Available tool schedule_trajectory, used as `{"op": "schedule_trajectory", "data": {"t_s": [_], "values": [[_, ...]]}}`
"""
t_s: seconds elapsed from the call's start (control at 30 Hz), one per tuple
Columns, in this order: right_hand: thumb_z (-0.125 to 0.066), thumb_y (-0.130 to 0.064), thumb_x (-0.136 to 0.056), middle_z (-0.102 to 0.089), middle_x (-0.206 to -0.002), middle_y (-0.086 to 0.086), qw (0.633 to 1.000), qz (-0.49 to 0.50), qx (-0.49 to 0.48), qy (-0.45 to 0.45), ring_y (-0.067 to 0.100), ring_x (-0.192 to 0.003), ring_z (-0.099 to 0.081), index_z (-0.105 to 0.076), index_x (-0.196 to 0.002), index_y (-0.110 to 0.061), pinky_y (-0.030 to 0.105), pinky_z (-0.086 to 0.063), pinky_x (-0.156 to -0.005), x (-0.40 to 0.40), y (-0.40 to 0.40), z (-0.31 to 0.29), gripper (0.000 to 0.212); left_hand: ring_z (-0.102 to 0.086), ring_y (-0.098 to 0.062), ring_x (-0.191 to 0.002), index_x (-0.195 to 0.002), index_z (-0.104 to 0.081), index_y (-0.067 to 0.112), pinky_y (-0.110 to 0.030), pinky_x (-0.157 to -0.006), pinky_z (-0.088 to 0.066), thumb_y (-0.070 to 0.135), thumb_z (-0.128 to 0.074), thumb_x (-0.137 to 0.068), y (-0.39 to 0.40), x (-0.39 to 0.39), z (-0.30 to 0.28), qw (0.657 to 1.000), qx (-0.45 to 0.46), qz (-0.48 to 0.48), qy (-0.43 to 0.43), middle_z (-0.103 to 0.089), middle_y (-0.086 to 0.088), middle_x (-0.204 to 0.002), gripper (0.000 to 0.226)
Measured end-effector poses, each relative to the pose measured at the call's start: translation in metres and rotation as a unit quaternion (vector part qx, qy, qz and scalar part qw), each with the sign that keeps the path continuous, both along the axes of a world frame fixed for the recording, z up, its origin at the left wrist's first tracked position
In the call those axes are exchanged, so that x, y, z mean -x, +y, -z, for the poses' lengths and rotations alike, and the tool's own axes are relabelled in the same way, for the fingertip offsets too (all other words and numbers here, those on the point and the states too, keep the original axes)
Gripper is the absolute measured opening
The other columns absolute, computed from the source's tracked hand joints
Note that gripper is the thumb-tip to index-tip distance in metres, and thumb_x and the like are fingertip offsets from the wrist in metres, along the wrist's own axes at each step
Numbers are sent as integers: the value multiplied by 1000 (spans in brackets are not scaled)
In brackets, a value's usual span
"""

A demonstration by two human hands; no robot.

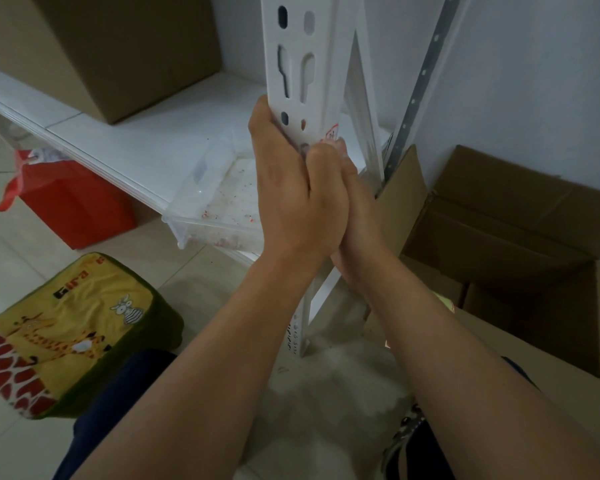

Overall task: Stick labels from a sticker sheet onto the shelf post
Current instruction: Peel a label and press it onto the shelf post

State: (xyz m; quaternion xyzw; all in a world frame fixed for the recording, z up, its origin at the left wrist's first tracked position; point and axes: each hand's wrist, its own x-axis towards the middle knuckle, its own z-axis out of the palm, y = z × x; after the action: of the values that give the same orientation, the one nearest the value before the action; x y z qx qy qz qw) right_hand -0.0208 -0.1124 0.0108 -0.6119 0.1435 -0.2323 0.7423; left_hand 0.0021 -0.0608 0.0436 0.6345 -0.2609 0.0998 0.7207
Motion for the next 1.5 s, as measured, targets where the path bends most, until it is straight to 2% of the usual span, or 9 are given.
{"op": "schedule_trajectory", "data": {"t_s": [0.1,0.27,0.63,0.77,0.97,1.1,1.17,1.37,1.5], "values": [[-31,-49,-100,-74,-90,-16,1000,-11,13,6,7,-97,-68,-71,-82,-55,37,-50,-91,-1,2,-2,44,-52,-8,-82,-128,-37,-3,-17,-70,-46,15,-37,-83,0,0,-1,1000,1,-6,-3,-55,-13,-108,49],[-25,-31,-107,-71,-76,-25,1000,-20,4,-2,-7,-81,-67,-68,-71,-61,20,-49,-76,0,4,-4,63,-55,-4,-74,-121,-40,2,-15,-65,-46,17,-39,-84,4,-2,-2,1000,-10,-7,-11,-54,4,-90,39],[-31,-55,-96,-73,-107,0,1000,-18,21,-14,20,-104,-68,-73,-89,-48,51,-47,-101,3,3,-4,43,-52,2,-60,-99,-43,8,-11,-53,-38,11,-45,-80,20,-22,-4,998,-31,14,-44,-49,14,-71,19],[-30,-54,-97,-72,-111,0,999,-24,16,-20,19,-107,-66,-73,-93,-46,51,-44,-104,5,3,-5,43,-55,1,-72,-106,-45,7,-15,-63,-43,21,-44,-78,23,-25,1,997,-17,56,-53,-55,12,-83,32],[-29,-56,-98,-71,-114,3,999,-32,24,-18,22,-109,-66,-71,-99,-44,52,-45,-102,5,2,-4,44,-65,-27,-95,-121,-32,6,-26,-72,-53,21,-46,-80,26,-11,7,997,21,72,-34,-59,-20,-114,46],[-31,-59,-96,-69,-116,3,999,-34,28,-17,22,-111,-65,-68,-104,-42,55,-46,-100,5,1,-3,42,-53,-23,-107,-107,-50,-1,-26,-95,-47,17,-57,-81,23,-3,14,989,-32,-72,-125,-51,-21,-112,33],[-32,-63,-93,-69,-117,0,999,-26,28,-3,19,-112,-64,-67,-106,-41,53,-46,-101,5,1,-3,42,-51,-24,-99,-97,-60,-4,-14,-88,-40,21,-59,-83,21,-1,16,975,-71,-137,-157,-53,-24,-103,29],[-34,-63,-94,-67,-121,5,999,-10,36,-8,20,-118,-61,-65,-122,-23,53,-42,-104,3,0,0,57,-58,-24,-81,-90,-64,-4,-30,-72,-50,10,-62,-92,24,-5,19,955,-80,-148,-245,-62,-15,-87,14],[-33,-65,-93,-68,-120,6,999,-17,44,-5,22,-116,-62,-62,-125,-21,53,-45,-101,2,-2,2,61,-58,-18,-78,-89,-64,-3,-22,-71,-48,4,-61,-92,25,-4,18,957,-77,-137,-243,-62,-12,-85,8]]}}
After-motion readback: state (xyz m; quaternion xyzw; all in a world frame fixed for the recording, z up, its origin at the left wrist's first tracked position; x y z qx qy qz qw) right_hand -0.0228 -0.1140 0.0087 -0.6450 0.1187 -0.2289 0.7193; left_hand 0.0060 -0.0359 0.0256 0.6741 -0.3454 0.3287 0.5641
